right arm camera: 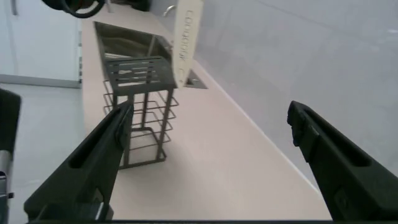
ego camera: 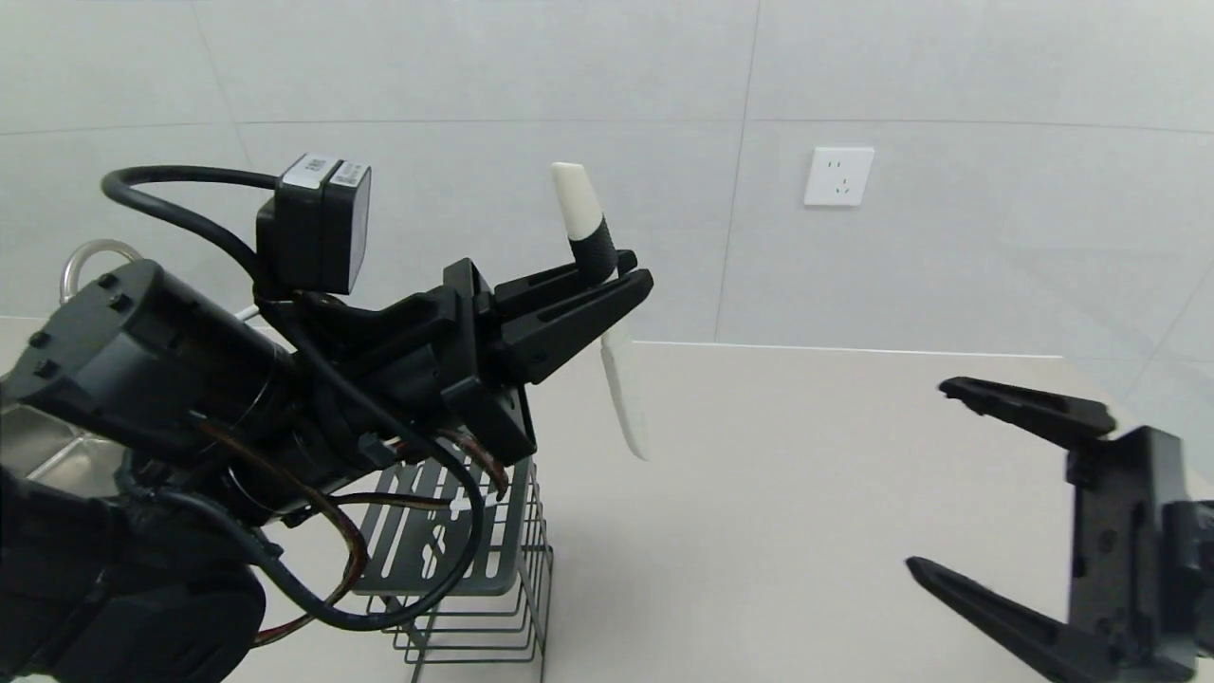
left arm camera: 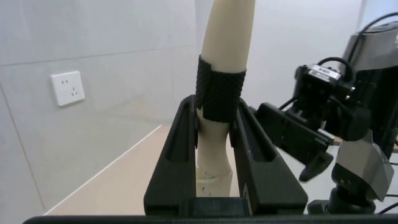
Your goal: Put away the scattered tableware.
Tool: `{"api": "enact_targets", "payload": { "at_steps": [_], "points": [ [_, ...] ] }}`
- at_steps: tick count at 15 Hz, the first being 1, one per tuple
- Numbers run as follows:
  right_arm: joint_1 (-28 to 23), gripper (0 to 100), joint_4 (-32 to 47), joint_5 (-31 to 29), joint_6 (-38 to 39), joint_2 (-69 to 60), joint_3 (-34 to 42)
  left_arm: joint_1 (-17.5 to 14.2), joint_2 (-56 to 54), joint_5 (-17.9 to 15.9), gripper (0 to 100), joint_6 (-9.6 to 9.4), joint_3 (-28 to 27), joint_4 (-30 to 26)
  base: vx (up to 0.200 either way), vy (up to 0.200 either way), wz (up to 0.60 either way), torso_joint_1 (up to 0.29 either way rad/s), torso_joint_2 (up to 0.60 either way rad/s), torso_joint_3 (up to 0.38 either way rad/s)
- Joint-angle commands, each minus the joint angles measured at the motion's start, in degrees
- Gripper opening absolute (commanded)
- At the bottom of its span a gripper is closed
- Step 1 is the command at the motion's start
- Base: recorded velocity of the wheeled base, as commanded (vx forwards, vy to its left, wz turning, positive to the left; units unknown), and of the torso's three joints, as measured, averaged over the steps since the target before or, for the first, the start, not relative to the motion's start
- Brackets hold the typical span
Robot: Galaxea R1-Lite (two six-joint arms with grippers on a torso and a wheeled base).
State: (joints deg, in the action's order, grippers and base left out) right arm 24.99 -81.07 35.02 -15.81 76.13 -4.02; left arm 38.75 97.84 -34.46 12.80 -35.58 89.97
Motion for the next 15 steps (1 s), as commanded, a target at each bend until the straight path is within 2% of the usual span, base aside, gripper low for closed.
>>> {"api": "enact_targets", "payload": {
  "at_steps": [1, 3, 5, 6, 7, 10, 12, 13, 15],
  "points": [
    [-8.73, 100, 4.69, 0.04, -2.21, -16.63, 4.02, -0.17, -2.30, 0.01, 0, -0.14, 2.10, 0.03, 0.000, 0.000, 0.00, 0.000, 0.00, 0.000],
    [-13.65, 100, 10.67, -0.22, -2.29, -26.65, 3.50, -1.31, -3.97, 0.10, 0, -1.37, 4.12, 0.03, 0.000, 0.000, 0.00, 0.000, 0.00, 0.000],
    [-19.45, 100, 13.30, -0.13, -2.21, -33.15, 3.58, -2.98, -5.56, 0.10, 0, -1.64, 5.61, 0.03, 0.000, 0.000, 0.00, 0.000, 0.00, 0.000],
    [-22.88, 0, 17.08, 0.04, -2.21, -38.43, 3.85, -3.69, -6.87, 0.10, 0, -1.73, 6.40, 0.03, 0.000, 0.000, 0.00, 0.000, 0.00, 0.000],
    [-24.02, 0, 19.46, 0.13, -2.21, -40.53, 3.76, -3.95, -7.40, 0.10, 0, -1.64, 6.58, 0.03, 0.000, 0.000, 0.00, 0.000, 0.00, 0.000],
    [-27.98, 0, 38.70, -0.22, -1.85, -57.15, 1.39, -6.32, -10.04, 0.10, 0, -1.73, 7.64, 0.03, 0.000, 0.000, 0.00, 0.000, 0.00, 0.000],
    [-29.21, 0, 47.05, -0.22, -1.85, -63.30, -0.81, -6.67, -11.01, 0.10, 0, -1.73, 7.72, 0.03, 0.000, 0.000, 0.00, 0.000, 0.00, 0.000],
    [-30.00, 0, 54.17, -0.13, -1.85, -68.75, -1.07, -6.76, -12.59, 0.54, 0, -1.99, 8.69, -1.46, 0.000, 0.000, 0.00, 0.000, 0.00, 0.000],
    [-29.91, 0, 54.52, -0.13, -1.85, -70.59, 3.06, -6.67, -14.08, 2.12, 0, -2.08, 9.74, -2.52, 0.000, 0.000, 0.00, 0.000, 0.00, 0.000]
  ]
}}
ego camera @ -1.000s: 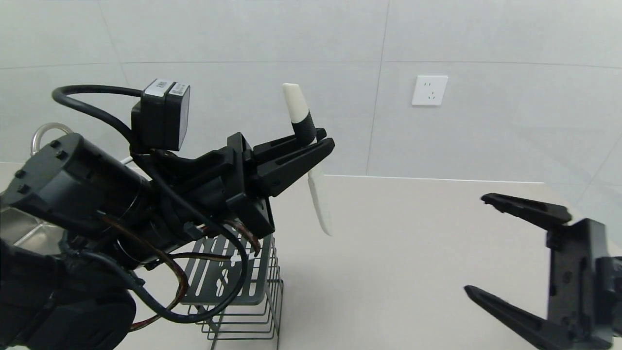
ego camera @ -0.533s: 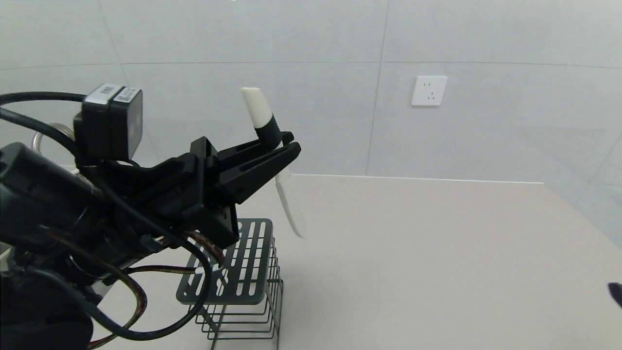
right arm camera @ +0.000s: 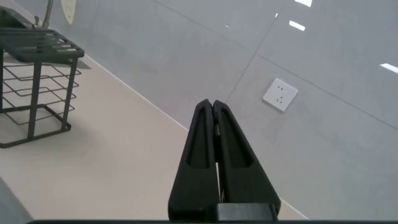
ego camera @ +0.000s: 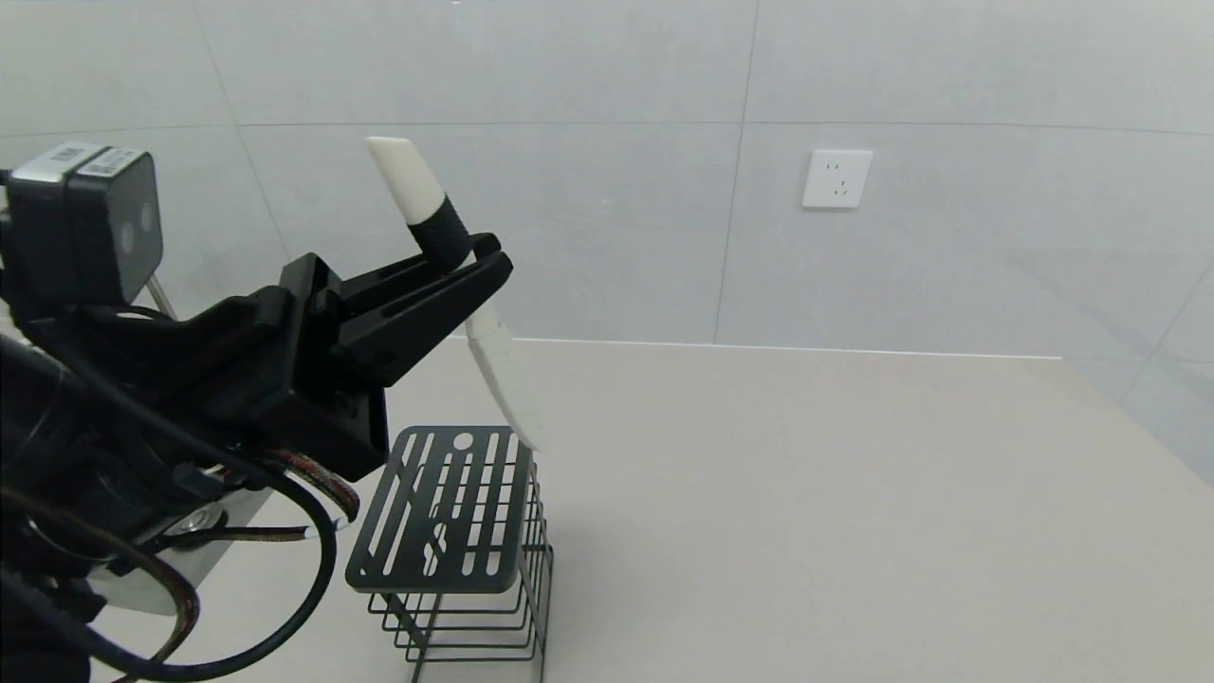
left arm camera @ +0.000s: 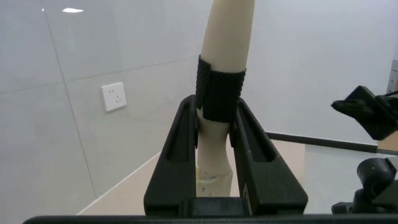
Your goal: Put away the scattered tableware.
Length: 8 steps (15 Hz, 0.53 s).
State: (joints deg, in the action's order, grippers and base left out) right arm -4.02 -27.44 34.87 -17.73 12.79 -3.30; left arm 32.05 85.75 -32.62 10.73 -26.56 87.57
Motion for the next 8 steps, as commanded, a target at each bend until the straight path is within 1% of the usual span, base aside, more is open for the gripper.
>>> {"api": "enact_targets", "payload": {
  "at_steps": [1, 2, 3, 4, 5, 6, 7, 8],
  "points": [
    [-0.90, 0, 2.48, 0.03, 0.23, -7.25, 3.30, -0.06, -2.52, 0.63, 0, -0.01, 1.34, -0.20, 0.000, 0.000, 0.00, 0.000, 0.00, 0.000],
    [-0.90, 0, 4.33, -0.06, 0.32, -7.25, 3.30, -0.23, -2.60, 0.72, 0, -0.01, 1.87, -0.20, 0.000, 0.000, 0.00, 0.000, 0.00, 0.000],
    [-0.90, 0, 7.14, -1.03, 0.59, -7.25, 3.30, -1.11, -2.96, 0.63, 0, -0.09, 2.83, -0.20, 0.000, 0.000, 0.00, 0.000, 0.00, 0.000],
    [-0.90, 0, 9.07, -2.87, 0.59, -7.25, 3.30, -1.29, -2.96, 0.63, 0, -0.18, 3.18, -0.20, 0.000, 0.000, 0.00, 0.000, 0.00, 0.000],
    [-0.90, 0, 13.73, -7.53, 0.76, -7.25, 3.30, -1.99, -2.78, 0.63, 0, -1.15, 4.06, -0.20, 0.000, 0.000, 0.00, 0.000, 0.00, 0.000],
    [-0.90, 0, 18.39, -8.94, 0.41, -7.25, 3.30, -2.52, -2.60, 0.63, 0, -2.03, 4.94, -0.20, 0.000, 0.000, 0.00, 0.000, 0.00, 0.000],
    [-0.90, 0, 22.34, -9.03, 0.15, -7.25, 3.30, -2.52, -2.43, 0.63, 0, -2.73, 5.29, -0.55, 0.000, 0.000, 0.00, 0.000, 0.00, 0.000],
    [-0.90, 0, 22.34, -9.03, 0.15, -7.25, 3.30, -2.52, -2.43, 0.63, 0, -2.73, 5.29, -0.55, 0.000, 0.000, 0.00, 0.000, 0.00, 0.000]
  ]
}}
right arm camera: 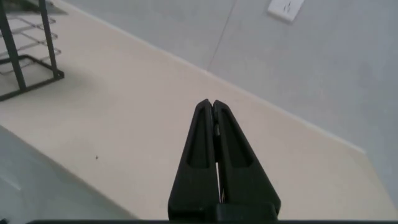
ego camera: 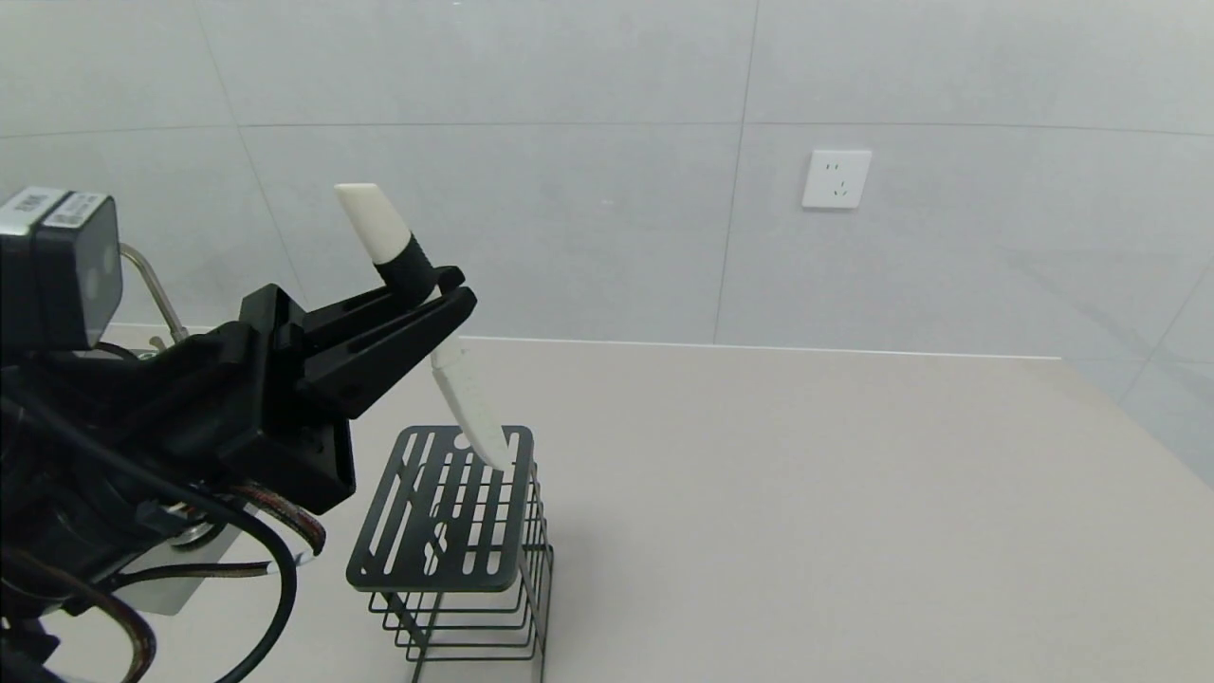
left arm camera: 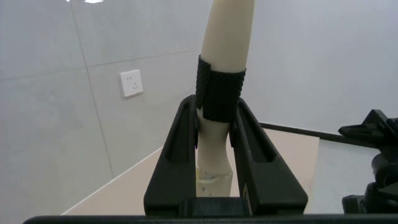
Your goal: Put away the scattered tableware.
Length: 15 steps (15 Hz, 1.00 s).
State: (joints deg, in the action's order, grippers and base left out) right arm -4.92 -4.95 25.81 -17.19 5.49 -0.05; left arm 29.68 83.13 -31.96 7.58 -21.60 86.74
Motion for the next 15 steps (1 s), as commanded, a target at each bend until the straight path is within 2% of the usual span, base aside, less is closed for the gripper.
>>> {"api": "enact_targets", "payload": {
  "at_steps": [1, 2, 3, 4, 5, 7, 11, 14, 15],
  "points": [
    [0.00, 0, 1.17, -0.23, 1.10, 0.05, 0.05, -0.15, 0.46, -0.03, 0, -1.25, 0.24, -1.22, 0.000, 0.000, 0.00, 0.000, 0.00, 0.000],
    [0.00, 0, 1.17, -0.23, 1.10, 0.05, 0.05, -0.15, 0.46, -0.03, 0, -1.25, 0.24, -1.22, 0.000, 0.000, 0.00, 0.000, 0.00, 0.000],
    [-0.08, 0, 1.26, -3.92, 1.63, 0.05, 0.05, -0.24, 0.81, 0.94, 0, -3.36, 0.16, -3.06, 0.000, 0.000, 0.00, 0.000, 0.00, 0.000],
    [-0.08, 0, 1.43, -9.28, 1.98, 0.05, 0.05, -0.15, 0.98, 4.28, 0, -3.19, -0.28, -3.77, 0.000, 0.000, 0.00, 0.000, 0.00, 0.000],
    [-0.08, 0, 1.52, -10.87, 3.04, 0.05, 0.05, -0.06, 1.25, 5.68, 0, -3.19, -0.46, -3.77, 0.000, 0.000, 0.00, 0.000, 0.00, 0.000],
    [-0.08, 0, 1.52, -10.95, 4.18, 0.05, 0.05, -0.06, 1.25, 5.77, 0, -3.19, -0.37, -3.77, 0.000, 0.000, 0.00, 0.000, 0.00, 0.000],
    [-0.08, 0, 1.43, -13.59, 18.24, 0.05, 0.05, 0.81, 3.71, 5.68, 0, -3.72, -0.02, -3.15, 0.000, 0.000, 0.00, 0.000, 0.00, 0.000],
    [-0.08, 0, 1.52, -15.70, 16.13, 0.05, 0.05, 0.46, 3.80, 5.68, 0, -4.15, -0.02, -3.15, 0.000, 0.000, 0.00, 0.000, 0.00, 0.000],
    [-0.08, 0, 1.52, -15.70, 15.96, 0.05, 0.05, 0.02, 3.80, 5.68, 0, -4.86, -0.02, -3.15, 0.000, 0.000, 0.00, 0.000, 0.00, 0.000]
  ]
}}
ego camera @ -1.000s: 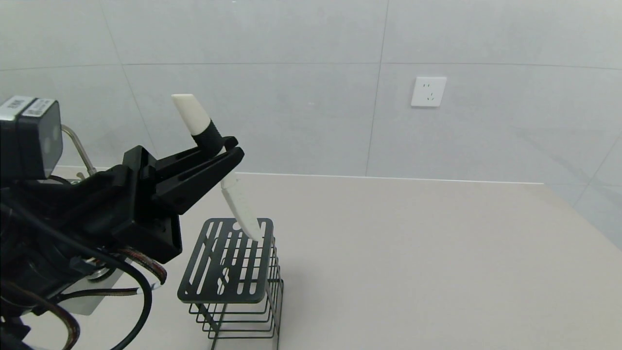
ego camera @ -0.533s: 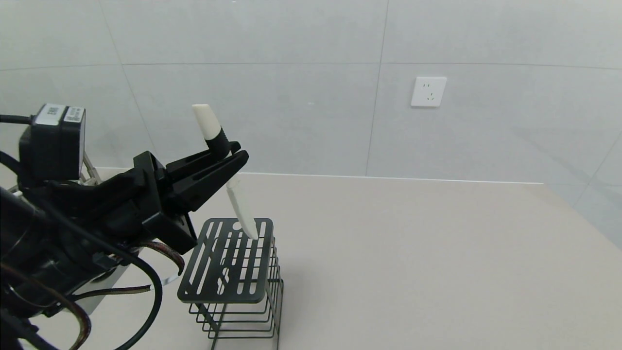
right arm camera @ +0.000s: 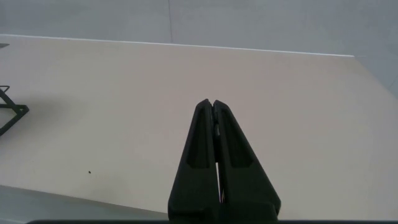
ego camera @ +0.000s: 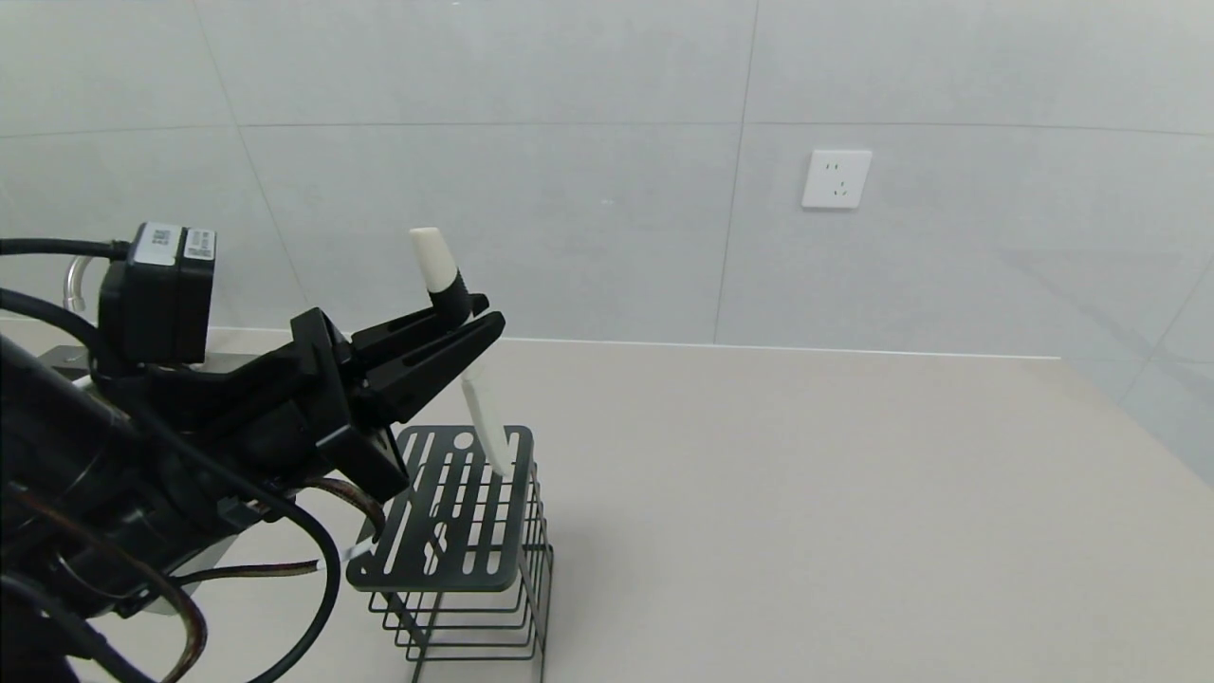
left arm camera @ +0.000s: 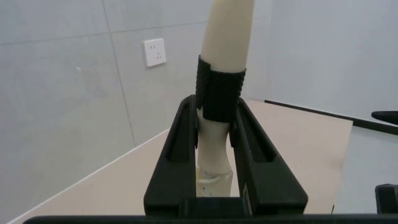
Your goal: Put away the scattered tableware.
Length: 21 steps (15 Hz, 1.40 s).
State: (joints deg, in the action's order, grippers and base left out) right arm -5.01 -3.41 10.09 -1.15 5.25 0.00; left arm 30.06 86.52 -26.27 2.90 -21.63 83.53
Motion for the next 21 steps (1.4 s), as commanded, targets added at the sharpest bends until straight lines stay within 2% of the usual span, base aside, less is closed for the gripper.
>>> {"api": "enact_targets", "payload": {
  "at_steps": [1, 15, 18, 21],
  "points": [
    [0.00, 0, -0.01, 0.01, -0.08, 0.28, 0.00, -0.44, 0.50, -0.01, 0, -0.53, 0.01, 0.05, 0.000, 0.000, 0.00, 0.000, 0.00, 0.000],
    [0.00, 0, -0.10, 0.01, -1.14, 0.28, 0.00, -0.62, 4.36, 0.08, 0, -0.62, -1.49, 1.81, 0.000, 0.000, 0.00, 0.000, 0.00, 0.000],
    [0.00, 0, -0.10, 0.01, -1.14, 0.28, 0.00, -2.73, 4.45, -0.01, 0, -0.70, -1.49, 1.90, 0.000, 0.000, 0.00, 0.000, 0.00, 0.000],
    [0.00, 0, -0.10, 0.01, -1.23, 0.28, 0.00, -2.38, 4.45, -0.36, 0, -0.79, -1.49, 1.99, 0.000, 0.000, 0.00, 0.000, 0.00, 0.000]
  ]
}}
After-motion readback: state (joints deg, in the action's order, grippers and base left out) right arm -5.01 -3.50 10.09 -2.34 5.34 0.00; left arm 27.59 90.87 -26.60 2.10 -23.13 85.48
